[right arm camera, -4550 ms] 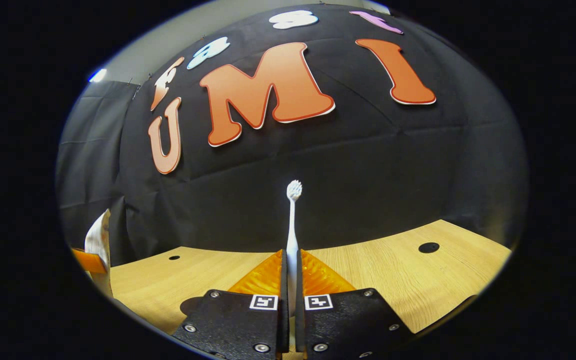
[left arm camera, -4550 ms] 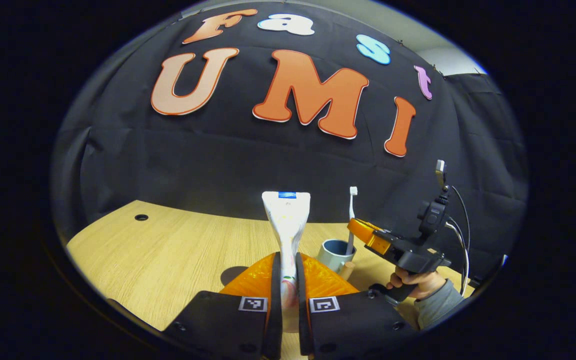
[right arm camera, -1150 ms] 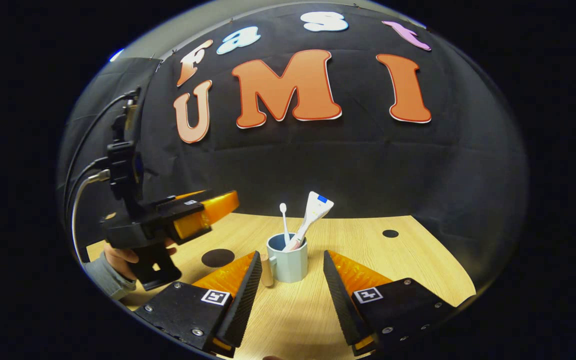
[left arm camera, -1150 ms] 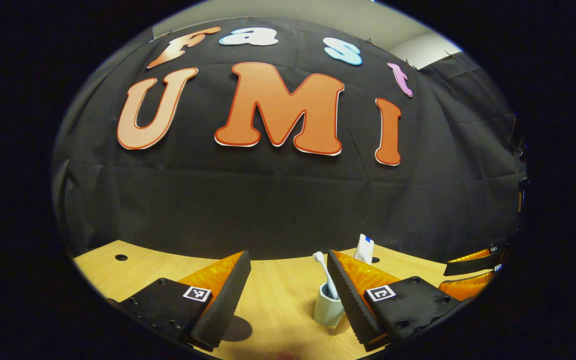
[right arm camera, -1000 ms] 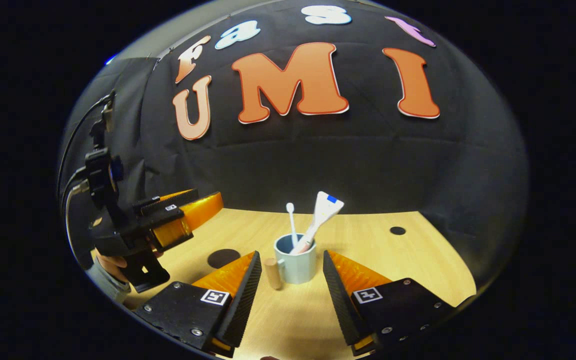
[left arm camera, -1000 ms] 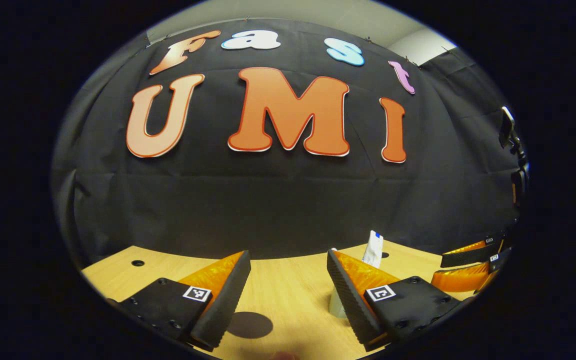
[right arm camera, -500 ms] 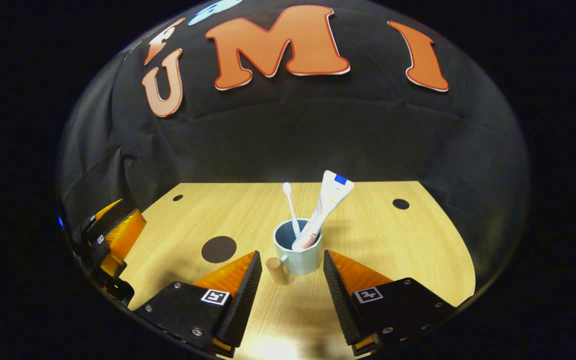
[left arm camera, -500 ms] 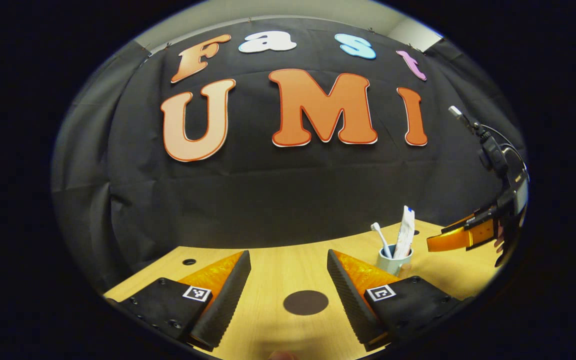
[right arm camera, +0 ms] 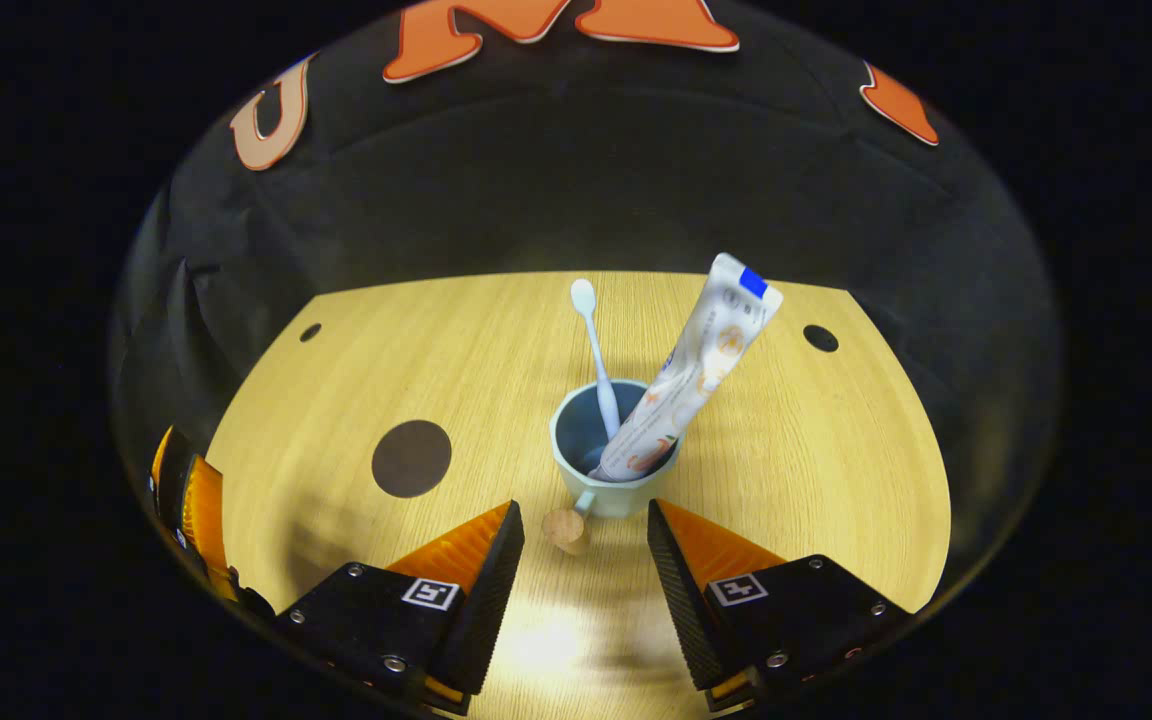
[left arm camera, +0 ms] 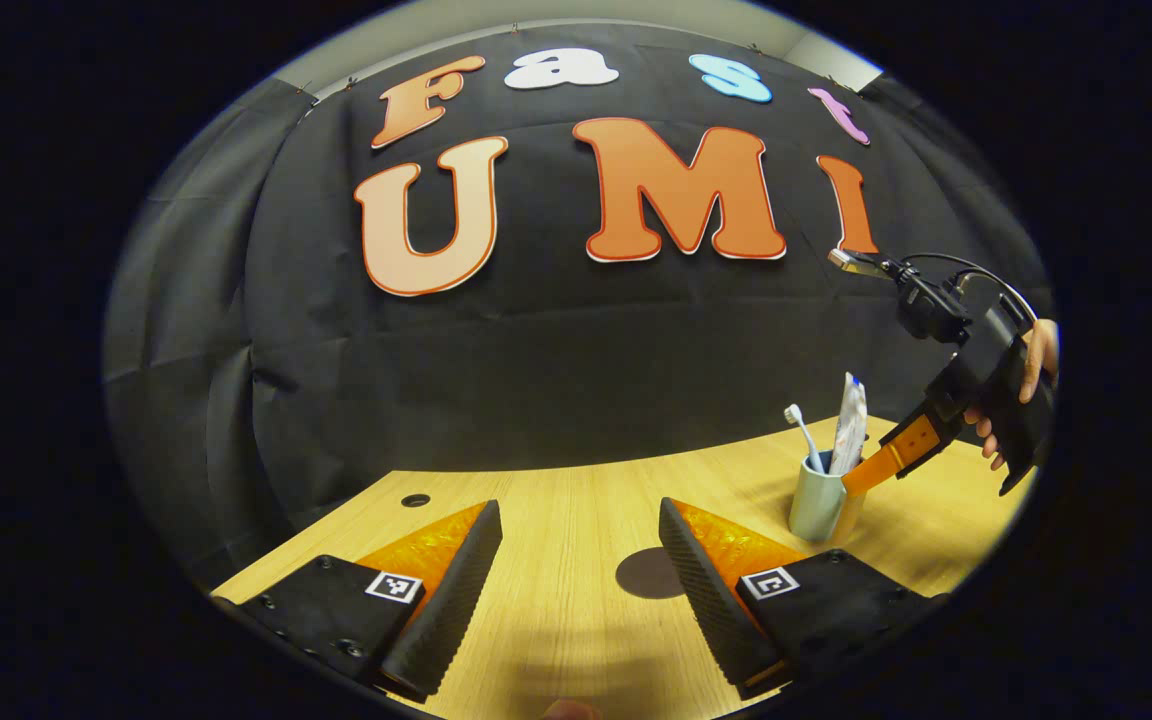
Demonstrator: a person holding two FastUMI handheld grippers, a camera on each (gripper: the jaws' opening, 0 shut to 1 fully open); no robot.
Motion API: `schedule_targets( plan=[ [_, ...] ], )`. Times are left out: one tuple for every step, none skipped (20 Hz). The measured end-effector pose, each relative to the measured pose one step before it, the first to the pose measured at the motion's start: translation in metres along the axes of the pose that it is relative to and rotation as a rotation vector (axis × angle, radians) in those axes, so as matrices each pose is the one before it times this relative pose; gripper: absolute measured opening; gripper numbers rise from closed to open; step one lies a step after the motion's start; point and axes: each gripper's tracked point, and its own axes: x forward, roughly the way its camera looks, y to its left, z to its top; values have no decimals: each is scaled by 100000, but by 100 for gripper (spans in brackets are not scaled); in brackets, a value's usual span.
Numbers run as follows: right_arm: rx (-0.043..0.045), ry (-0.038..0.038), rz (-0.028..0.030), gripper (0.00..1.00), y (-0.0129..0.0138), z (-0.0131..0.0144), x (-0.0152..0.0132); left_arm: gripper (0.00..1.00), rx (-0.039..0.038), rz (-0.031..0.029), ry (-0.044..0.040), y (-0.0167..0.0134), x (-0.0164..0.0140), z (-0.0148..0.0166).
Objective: Put the toothbrush and toothpaste on the desktop into the cup, then pick up the cup and place it on the coaster on the desktop.
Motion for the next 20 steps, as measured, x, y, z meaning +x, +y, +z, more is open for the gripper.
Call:
schedule_targets(
  plan=[
    [549, 2925, -1250, 76, 84, -241, 699, 100, -358, 447, 498, 411, 22, -330],
    [1269, 2600, -1569, 76, 73, -54, 569, 100, -369, 582, 564, 336, -29, -228],
    [1440, 1961, -1425, 76, 49, 73, 241, 100, -214, 160, 714, 145, 7, -259],
    [1166, 1901, -1851, 75, -128, 187, 86, 100, -135, 207, 751, 226, -10, -280],
    [978, 1791, -2005, 75, -163, 70, 445, 100, -60, 105, 556, 61, 29, -106],
    [781, 1733, -1680, 76, -160, 16, 556, 100, -93, -43, 454, 17, 79, -210],
    [275, 1152, -1770, 76, -191, -47, 362, 100, -285, -139, 283, 7, 10, -87],
    [-282, 950, -2051, 76, -289, -108, 260, 100, -542, -558, 308, -32, 26, -298],
    [-231, 709, -2587, 75, -366, -69, 712, 100, -1007, -1457, 628, -294, -23, -140],
    [-419, 1975, -837, 74, -180, -352, 742, 100, -1177, -2138, 980, -368, 106, -341],
    [390, 1737, 446, 73, 150, -450, 700, 100, -480, -722, 1264, -190, 26, -285],
    [-199, 900, 691, 70, -93, -276, -76, 100, -181, -632, 1167, -301, 110, -442],
    [36, 413, 700, 67, -123, -15, -33, 100, -212, -45, 575, -16, 46, -169],
    [85, 516, 548, 66, -151, -76, -80, 96, 146, 178, 655, 105, 23, -165],
    [169, 285, 320, 58, -44, 205, -7, 96, 119, 153, 395, 31, 38, -55],
    [-1, 717, 53, 51, -64, -104, 177, 100, 4, -12, 376, 1, -19, -7],
    [292, 1517, 211, 46, -145, -260, 80, 100, -143, -509, 286, -169, 12, -81],
    [814, -323, 701, 29, -24, 25, 301, 100, -194, -206, 288, -110, -149, -44],
    [-386, -332, 407, 29, 15, 192, -347, 100, -188, -166, -33, -41, -85, 15],
    [-1211, -768, 434, 27, 32, 14, 154, 100, -293, -27, -125, 31, -99, 54]
  ],
)
